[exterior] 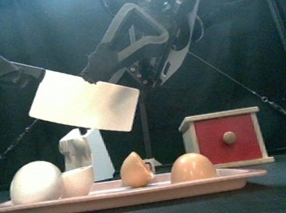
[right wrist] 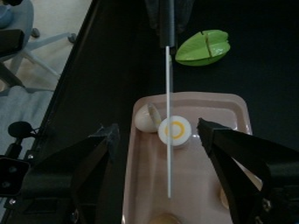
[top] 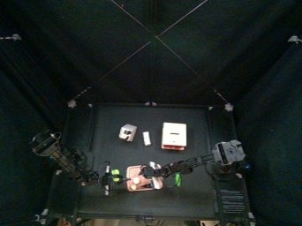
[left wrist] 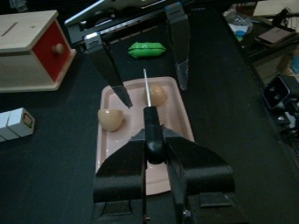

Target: Put cleaver in holder

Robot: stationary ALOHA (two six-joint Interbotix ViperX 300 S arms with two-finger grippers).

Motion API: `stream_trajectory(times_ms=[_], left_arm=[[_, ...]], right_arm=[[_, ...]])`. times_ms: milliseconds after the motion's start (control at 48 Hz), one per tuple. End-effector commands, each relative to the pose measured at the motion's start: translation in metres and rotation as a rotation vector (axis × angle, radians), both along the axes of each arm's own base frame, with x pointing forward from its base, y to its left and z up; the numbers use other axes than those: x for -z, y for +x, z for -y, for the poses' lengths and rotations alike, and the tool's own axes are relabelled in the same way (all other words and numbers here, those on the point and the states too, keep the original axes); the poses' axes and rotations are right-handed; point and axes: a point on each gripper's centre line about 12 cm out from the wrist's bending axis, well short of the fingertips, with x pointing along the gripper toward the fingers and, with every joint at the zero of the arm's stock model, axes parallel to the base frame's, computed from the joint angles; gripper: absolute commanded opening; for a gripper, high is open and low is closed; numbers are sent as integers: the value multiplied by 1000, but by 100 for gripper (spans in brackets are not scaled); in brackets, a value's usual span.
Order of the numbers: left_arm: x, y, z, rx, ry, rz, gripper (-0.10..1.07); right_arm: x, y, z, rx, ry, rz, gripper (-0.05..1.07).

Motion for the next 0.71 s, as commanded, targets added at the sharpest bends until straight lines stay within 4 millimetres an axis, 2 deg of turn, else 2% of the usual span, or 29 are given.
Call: stream_trajectory(times_ms=[0,146,417,688], left_arm=[[-6,2,0,-8,-12,20,42],[-7,3,2,-11,-22,22,42],[-18,1,-2,-35,-77,36,42],[-42,-7,-22,-143,-232,63,42]], right_arm=[[-30,-1,1,-1,18,76,100],[-39,-6,10,9,30,109,100],[-53,-19,44,63,86,198,100],[-69,-27,71,103,81,267,100]])
